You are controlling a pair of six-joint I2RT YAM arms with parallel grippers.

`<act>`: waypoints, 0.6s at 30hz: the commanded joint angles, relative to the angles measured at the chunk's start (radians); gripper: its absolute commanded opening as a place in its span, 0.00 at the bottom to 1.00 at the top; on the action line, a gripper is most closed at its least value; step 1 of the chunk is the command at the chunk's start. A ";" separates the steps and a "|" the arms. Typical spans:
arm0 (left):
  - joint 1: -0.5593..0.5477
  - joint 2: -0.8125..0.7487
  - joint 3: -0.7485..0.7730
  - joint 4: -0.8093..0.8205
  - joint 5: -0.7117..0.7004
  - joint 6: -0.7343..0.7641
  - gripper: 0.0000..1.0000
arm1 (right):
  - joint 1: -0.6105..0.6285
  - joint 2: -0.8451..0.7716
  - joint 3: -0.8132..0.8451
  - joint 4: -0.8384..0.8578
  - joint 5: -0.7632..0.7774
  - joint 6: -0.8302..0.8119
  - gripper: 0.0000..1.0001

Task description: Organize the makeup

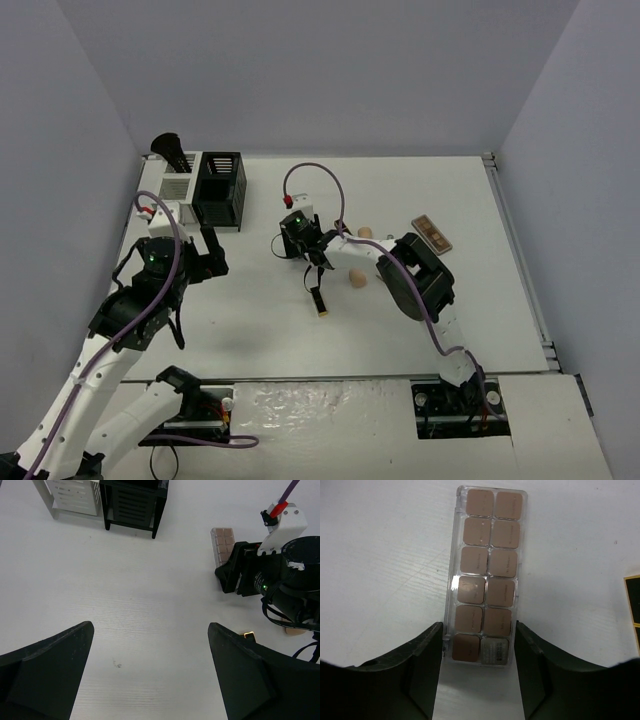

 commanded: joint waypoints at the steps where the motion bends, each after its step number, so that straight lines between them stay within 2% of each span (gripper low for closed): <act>1: 0.010 0.024 0.014 0.070 0.037 -0.018 0.97 | -0.005 -0.008 -0.014 0.012 -0.038 -0.027 0.29; 4: 0.008 0.031 0.005 0.083 0.050 -0.037 0.97 | -0.002 -0.051 -0.064 0.043 -0.061 -0.035 0.10; 5: 0.008 0.033 0.000 0.090 0.053 -0.045 0.97 | 0.000 -0.071 -0.086 0.063 -0.066 -0.037 0.07; 10: 0.010 0.044 -0.023 0.133 0.074 -0.096 0.97 | 0.023 -0.226 -0.247 0.208 -0.117 -0.062 0.01; 18: 0.013 0.079 -0.026 0.198 0.102 -0.163 0.97 | 0.132 -0.523 -0.503 0.456 -0.108 -0.141 0.00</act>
